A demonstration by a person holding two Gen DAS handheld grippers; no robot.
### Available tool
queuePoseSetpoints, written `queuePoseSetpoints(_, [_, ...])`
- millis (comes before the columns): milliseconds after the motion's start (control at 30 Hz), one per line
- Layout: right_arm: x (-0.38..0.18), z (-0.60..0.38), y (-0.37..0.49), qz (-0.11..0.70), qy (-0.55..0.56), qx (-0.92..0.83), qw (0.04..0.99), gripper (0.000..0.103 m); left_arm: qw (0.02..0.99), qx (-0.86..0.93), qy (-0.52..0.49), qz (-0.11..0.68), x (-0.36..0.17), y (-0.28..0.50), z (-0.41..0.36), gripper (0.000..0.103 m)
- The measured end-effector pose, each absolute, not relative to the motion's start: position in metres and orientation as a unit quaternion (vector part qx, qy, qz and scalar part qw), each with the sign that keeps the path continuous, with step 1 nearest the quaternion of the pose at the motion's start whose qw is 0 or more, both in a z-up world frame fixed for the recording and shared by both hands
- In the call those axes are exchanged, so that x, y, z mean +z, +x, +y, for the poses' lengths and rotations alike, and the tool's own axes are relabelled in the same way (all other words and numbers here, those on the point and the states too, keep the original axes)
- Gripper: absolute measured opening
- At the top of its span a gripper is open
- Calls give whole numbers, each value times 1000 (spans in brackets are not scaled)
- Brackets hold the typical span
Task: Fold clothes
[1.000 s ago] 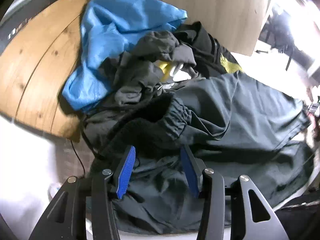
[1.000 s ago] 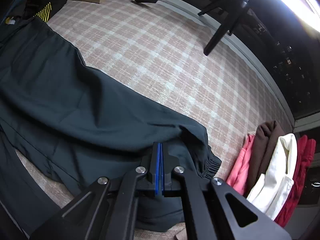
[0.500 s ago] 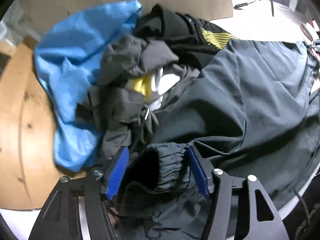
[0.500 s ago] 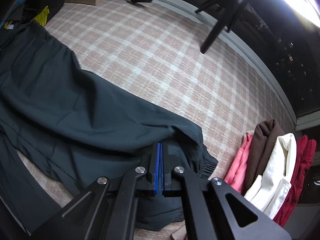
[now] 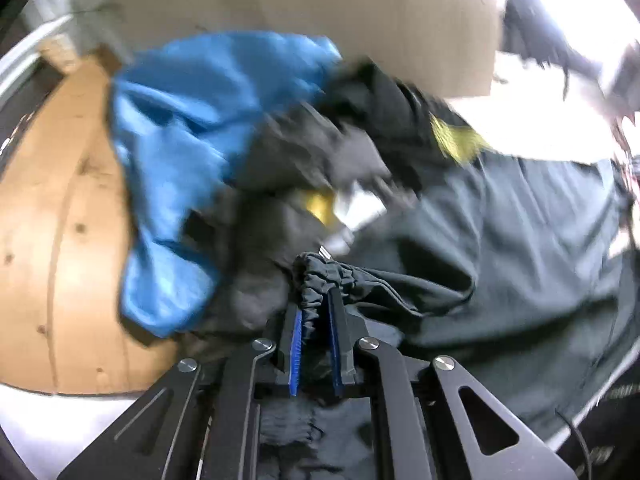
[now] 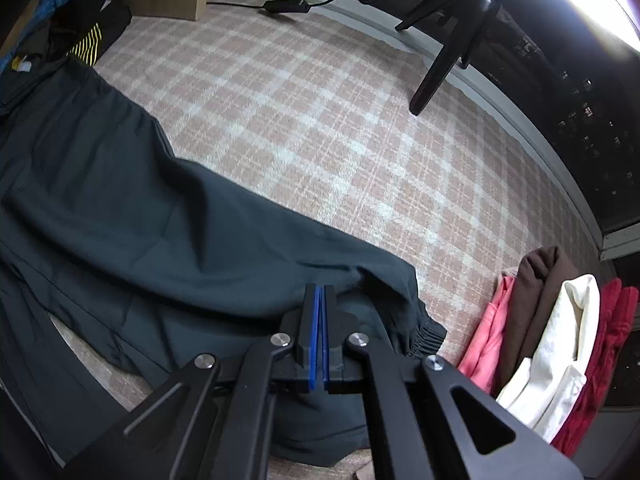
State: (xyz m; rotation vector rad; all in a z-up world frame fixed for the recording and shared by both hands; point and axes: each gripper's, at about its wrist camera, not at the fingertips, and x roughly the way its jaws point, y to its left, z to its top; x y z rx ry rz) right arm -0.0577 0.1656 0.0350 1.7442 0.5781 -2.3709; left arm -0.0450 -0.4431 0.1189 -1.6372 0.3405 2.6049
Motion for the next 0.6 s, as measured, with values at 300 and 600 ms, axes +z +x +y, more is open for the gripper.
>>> queuePoseSetpoints(300, [41, 174, -71, 192, 585, -781, 101, 36, -113, 864, -487, 58, 124, -95, -501, 10])
queuePoseSetpoints(600, [24, 149, -98, 242, 595, -738, 205, 58, -116, 849, -510, 77, 114, -106, -491, 10])
